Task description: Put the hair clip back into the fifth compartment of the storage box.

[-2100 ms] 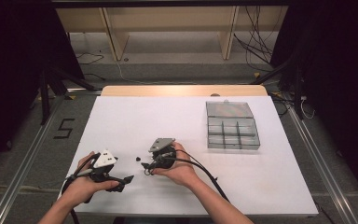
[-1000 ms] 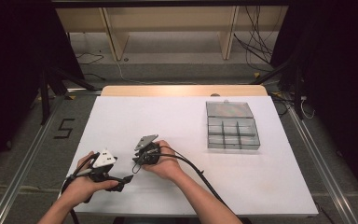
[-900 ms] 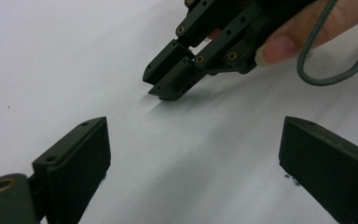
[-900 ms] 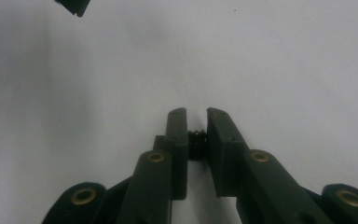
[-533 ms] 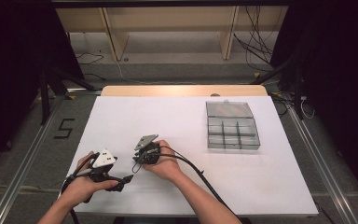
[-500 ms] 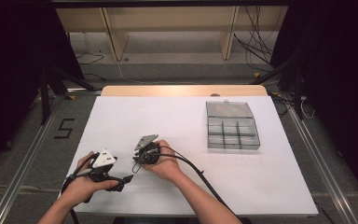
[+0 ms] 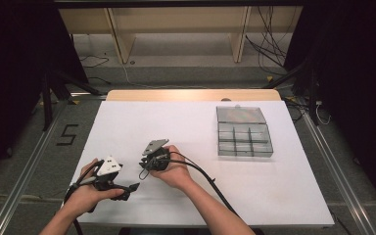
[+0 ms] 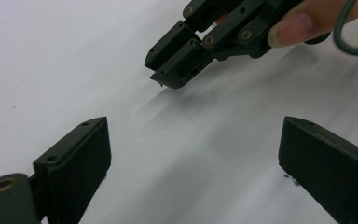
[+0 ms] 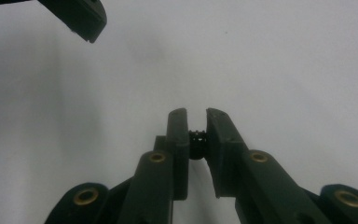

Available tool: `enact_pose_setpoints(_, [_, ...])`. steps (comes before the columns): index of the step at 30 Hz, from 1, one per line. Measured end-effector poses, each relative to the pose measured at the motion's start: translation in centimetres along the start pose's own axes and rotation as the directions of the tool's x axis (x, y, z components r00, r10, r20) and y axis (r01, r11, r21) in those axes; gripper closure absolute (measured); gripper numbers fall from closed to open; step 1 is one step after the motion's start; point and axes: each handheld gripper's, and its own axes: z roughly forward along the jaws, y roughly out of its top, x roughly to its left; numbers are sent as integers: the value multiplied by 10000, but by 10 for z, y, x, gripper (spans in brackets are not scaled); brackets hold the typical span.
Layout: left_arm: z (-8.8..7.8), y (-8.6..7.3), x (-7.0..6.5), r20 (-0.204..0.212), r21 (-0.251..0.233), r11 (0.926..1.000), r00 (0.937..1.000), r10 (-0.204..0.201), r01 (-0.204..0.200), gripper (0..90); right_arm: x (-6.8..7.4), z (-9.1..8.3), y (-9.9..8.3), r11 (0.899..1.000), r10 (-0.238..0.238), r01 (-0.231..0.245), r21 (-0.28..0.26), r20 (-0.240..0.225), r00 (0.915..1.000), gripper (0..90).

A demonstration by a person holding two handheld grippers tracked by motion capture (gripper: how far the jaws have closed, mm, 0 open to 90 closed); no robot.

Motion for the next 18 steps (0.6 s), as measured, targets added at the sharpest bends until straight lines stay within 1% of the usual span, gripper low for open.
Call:
enact_pose_setpoints(6, [0, 0, 0, 0, -14, 10000, 10000, -40, 40, 88, 0, -8, 3, 9998, 43, -42, -182, 46, 10000, 804])
enact_pose_setpoints(13, [0, 0, 0, -31, 6, 10000, 10000, 11, -11, 88, 0, -15, 4, 9994, 14, -9, -352, 136, 9999, 805])
enact_pose_setpoints(18, [0, 0, 1, -47, 14, 10000, 10000, 17, -17, 88, -1, -18, 3, 9994, 16, -11, -359, 142, 9999, 805])
